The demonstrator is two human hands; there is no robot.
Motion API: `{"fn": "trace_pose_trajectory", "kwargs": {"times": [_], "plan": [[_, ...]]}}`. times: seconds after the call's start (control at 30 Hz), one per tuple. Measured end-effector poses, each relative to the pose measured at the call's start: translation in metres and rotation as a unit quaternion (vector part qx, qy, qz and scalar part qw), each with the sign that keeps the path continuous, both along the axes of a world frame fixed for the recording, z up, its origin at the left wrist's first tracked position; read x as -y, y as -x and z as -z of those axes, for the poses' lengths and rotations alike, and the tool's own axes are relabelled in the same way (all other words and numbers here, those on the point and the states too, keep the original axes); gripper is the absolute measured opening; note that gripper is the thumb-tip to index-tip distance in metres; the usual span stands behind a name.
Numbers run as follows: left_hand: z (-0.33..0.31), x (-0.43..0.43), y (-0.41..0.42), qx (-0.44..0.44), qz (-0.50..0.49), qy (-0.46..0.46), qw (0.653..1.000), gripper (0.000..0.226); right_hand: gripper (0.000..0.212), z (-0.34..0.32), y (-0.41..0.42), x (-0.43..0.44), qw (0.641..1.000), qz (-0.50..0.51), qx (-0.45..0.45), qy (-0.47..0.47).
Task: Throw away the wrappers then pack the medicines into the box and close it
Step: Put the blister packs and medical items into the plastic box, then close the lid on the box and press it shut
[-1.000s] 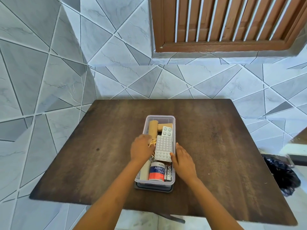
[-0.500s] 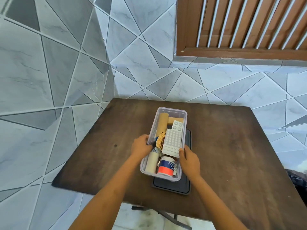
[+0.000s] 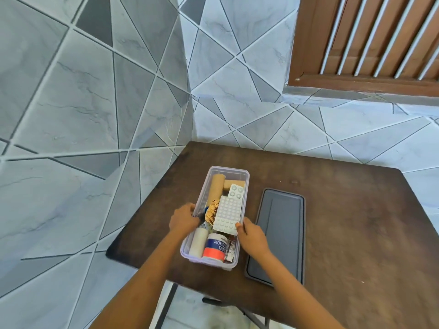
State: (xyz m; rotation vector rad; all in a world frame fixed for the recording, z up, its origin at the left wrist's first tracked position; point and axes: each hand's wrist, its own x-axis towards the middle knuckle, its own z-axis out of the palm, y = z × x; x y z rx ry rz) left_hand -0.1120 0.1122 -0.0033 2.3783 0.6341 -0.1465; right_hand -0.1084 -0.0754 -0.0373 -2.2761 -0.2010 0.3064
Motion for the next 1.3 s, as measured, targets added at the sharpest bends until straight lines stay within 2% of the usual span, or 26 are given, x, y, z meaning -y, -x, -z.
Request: {"fn": "trace_pose_trajectory", "kwargs": {"times": [0.37, 0.73, 0.9, 0.93, 1.0, 1.1, 1.17, 1.3], "plan": [[0.016, 0.040, -0.011, -0.003, 0.071, 0.026, 0.997, 0.033, 0.029, 0.010, 0.008, 0.039, 0.996, 0.080, -0.023, 0.016], [0.019, 0.114, -0.023, -0.021, 0.119, 0.118, 0.986, 0.037, 0.031, 0.002, 0.019, 0.114, 0.984, 0.176, -0.005, 0.027], [0.020, 0.131, -0.024, -0.018, 0.133, 0.133, 0.982, 0.041, 0.037, 0.002, 0.023, 0.144, 0.978, 0.207, -0.005, 0.027], [0.020, 0.132, -0.023, -0.021, 0.135, 0.131, 0.982, 0.042, 0.041, 0.004, 0.024, 0.150, 0.973, 0.228, 0.001, 0.045], [0.017, 0.133, -0.023, -0.025, 0.142, 0.118, 0.982, 0.043, 0.050, 0.010, 0.024, 0.162, 0.949, 0.282, 0.009, 0.139], [0.009, 0.133, -0.023, -0.030, 0.172, 0.033, 0.984, 0.033, 0.076, 0.016, 0.028, 0.179, 0.908, 0.310, -0.043, 0.277], [0.006, 0.135, -0.024, -0.031, 0.184, -0.006, 0.982, 0.027, 0.088, 0.021, 0.030, 0.183, 0.898, 0.314, -0.089, 0.295], [0.004, 0.139, -0.022, -0.033, 0.192, -0.031, 0.980, 0.023, 0.087, 0.026, 0.029, 0.182, 0.895, 0.314, -0.116, 0.295]]}}
